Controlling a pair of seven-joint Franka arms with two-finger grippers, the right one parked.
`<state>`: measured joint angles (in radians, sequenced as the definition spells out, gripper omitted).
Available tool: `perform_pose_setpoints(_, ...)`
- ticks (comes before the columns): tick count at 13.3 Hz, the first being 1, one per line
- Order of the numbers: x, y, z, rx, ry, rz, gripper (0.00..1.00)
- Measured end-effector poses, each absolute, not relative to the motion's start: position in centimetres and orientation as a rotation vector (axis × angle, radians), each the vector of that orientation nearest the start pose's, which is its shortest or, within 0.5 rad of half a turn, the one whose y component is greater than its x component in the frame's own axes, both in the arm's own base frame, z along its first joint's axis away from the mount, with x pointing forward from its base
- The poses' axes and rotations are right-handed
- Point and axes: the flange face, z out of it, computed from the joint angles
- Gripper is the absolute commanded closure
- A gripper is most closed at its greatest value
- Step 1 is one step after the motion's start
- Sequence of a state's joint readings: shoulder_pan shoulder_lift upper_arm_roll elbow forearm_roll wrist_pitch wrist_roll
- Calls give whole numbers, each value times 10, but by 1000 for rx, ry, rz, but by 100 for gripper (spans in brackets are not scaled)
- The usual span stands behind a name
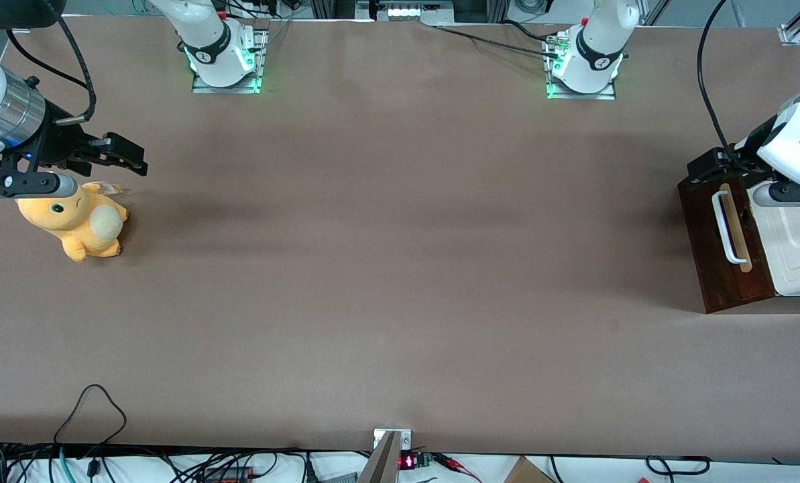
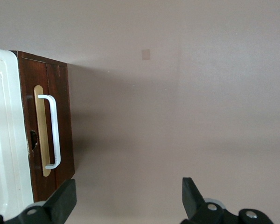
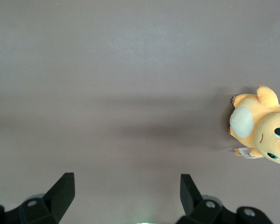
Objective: Open lower drawer with left arm only
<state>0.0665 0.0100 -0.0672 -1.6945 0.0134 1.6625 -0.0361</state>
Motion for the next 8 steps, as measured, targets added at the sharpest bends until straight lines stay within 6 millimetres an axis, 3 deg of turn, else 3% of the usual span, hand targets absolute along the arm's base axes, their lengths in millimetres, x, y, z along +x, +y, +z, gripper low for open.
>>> perform_pose_setpoints(8, 558, -7, 574, -3126, -25, 93, 0)
